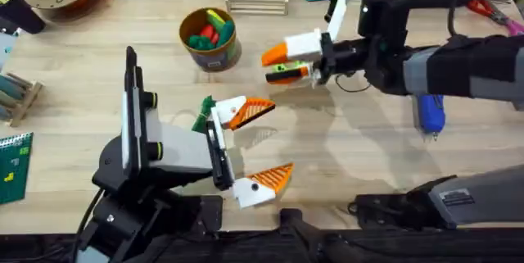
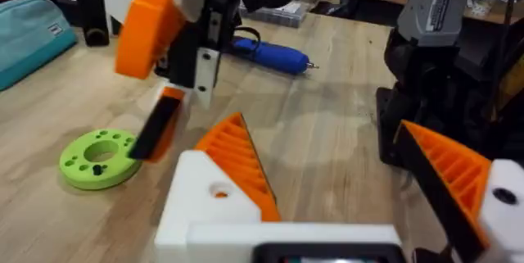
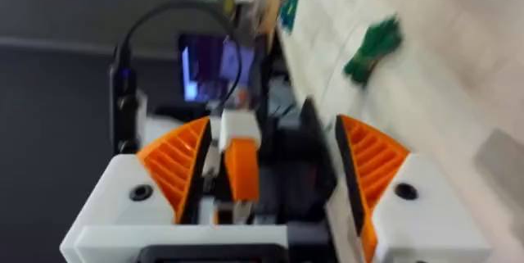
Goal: Pick up the gripper from the table and insert it into the empty holder that is missing its gripper. Then pick up a screw, insert it into the mounting hole, and use the screwdriver to tighten it. Finally, clean up the table by picking up the vegetable and placing it into the bucket.
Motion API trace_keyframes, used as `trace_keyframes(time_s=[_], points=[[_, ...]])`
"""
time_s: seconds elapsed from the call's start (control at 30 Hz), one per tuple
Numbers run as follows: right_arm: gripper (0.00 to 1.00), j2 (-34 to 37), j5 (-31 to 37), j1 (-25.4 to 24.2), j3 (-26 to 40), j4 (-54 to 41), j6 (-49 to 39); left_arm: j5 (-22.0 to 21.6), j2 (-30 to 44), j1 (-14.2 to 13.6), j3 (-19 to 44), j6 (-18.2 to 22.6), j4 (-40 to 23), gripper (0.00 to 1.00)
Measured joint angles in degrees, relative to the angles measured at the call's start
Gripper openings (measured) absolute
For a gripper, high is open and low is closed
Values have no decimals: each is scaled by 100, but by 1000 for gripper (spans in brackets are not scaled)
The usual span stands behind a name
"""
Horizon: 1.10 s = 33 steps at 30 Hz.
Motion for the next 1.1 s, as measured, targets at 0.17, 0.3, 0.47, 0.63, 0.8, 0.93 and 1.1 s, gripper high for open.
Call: trace_keyframes(time_s=[0.17, 0.3, 0.47, 0.63, 0.8, 0.93, 1.1], points=[[877, 0, -716, 70, 0, -645, -369, 0, 0, 0, 0, 0, 0, 987], [808, 0, -1102, 542, 0, -1025, -570, 2, 0, 0, 0, 0, 0, 987], [596, 0, -1184, 680, 0, -1074, -620, 2, 0, 0, 0, 0, 0, 987], [422, 0, -1161, 685, 0, -1074, -618, 2, 0, 0, 0, 0, 0, 987], [163, 0, -1208, 681, 4, -1065, -597, 16, 6, 0, 0, -7, -4, 987], [19, 0, -1247, 663, 4, -1068, -467, 20, 7, 0, -2, -4, -4, 987], [18, 0, -1239, 663, 4, -1030, -254, 16, 7, 0, -2, -4, -4, 987]])
